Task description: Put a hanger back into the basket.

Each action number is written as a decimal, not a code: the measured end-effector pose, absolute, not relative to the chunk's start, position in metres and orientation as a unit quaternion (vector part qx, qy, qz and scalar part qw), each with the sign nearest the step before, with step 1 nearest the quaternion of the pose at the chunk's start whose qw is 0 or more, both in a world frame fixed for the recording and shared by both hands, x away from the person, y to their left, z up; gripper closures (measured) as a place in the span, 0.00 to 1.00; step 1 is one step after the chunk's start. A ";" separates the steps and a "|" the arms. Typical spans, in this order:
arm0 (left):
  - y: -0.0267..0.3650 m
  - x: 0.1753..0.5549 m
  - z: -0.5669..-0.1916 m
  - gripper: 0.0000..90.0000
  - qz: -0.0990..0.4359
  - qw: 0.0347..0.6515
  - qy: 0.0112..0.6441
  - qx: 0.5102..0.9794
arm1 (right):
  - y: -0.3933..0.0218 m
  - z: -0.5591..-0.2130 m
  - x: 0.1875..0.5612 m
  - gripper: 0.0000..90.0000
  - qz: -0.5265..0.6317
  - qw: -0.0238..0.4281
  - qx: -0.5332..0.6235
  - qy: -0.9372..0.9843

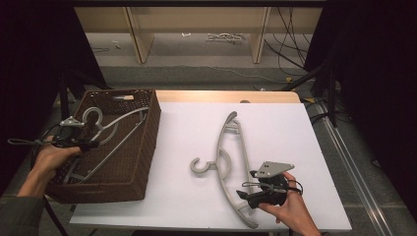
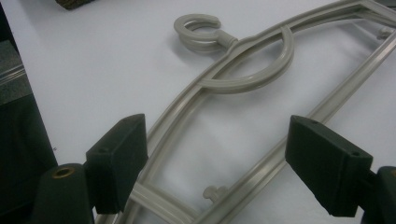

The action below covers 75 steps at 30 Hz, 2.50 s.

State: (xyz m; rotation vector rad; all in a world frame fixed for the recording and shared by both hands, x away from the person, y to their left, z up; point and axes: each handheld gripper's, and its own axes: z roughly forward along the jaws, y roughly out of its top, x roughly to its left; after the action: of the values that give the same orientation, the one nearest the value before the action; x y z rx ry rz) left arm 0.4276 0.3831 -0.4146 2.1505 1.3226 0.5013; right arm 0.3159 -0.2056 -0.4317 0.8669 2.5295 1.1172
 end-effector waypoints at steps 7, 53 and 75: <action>0.390 0.427 -0.417 0.75 0.203 0.269 0.523 0.783 | -0.205 -0.432 0.316 0.25 0.382 0.120 0.297 0.867; 0.233 0.289 -0.391 0.22 0.245 0.539 0.405 0.697 | -0.200 -0.430 0.311 0.24 0.435 0.143 0.331 0.825; 0.191 0.276 -0.427 0.20 0.229 0.559 0.354 0.714 | -0.192 -0.435 0.307 0.24 0.446 0.143 0.330 0.820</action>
State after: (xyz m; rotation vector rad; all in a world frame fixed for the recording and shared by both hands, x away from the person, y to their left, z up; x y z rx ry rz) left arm 0.2763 0.1908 -0.4271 1.6839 0.8348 0.5408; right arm 0.3072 -0.1916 -0.4348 0.9512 2.3643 1.2867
